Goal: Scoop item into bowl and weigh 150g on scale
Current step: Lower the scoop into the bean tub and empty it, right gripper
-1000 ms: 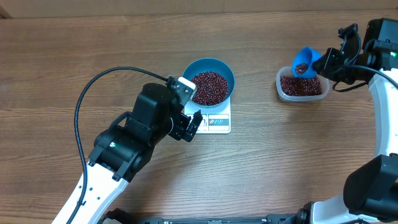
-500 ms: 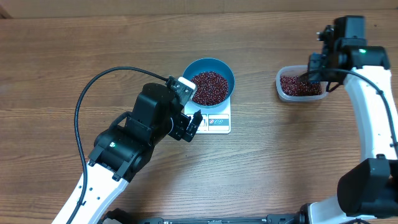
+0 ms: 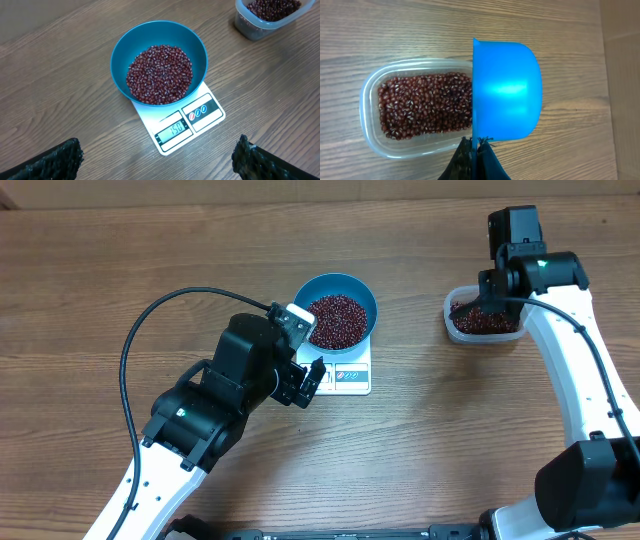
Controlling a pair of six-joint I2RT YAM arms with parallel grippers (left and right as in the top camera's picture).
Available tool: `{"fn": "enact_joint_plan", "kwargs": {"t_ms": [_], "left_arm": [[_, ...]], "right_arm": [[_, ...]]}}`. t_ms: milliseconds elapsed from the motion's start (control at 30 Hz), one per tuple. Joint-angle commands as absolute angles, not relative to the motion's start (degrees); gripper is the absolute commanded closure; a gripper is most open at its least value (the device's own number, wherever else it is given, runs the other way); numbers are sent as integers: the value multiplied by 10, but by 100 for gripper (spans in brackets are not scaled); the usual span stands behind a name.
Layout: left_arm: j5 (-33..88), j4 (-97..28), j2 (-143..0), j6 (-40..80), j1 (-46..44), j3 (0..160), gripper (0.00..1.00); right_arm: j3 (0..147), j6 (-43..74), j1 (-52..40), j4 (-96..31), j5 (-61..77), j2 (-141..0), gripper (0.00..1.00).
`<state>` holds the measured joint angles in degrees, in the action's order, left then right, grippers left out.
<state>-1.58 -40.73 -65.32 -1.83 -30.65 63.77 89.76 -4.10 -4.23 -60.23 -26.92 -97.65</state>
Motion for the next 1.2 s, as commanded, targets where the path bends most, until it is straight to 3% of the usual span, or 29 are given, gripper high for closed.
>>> {"fn": "enact_joint_plan", "kwargs": {"t_ms": [0, 333, 867, 1167], "left_arm": [[-19, -407, -653, -15, -304, 637, 1], [-19, -407, -653, -15, -304, 637, 1], [-19, -407, -653, -15, -304, 637, 0], [-19, -407, -653, -15, -304, 638, 0]], "right_arm": [[912, 15, -43, -601, -279, -958, 96], [911, 210, -39, -570, -88, -958, 96], [858, 582, -18, -564, -83, -963, 96], [785, 648, -18, -487, -67, -965, 96]]}}
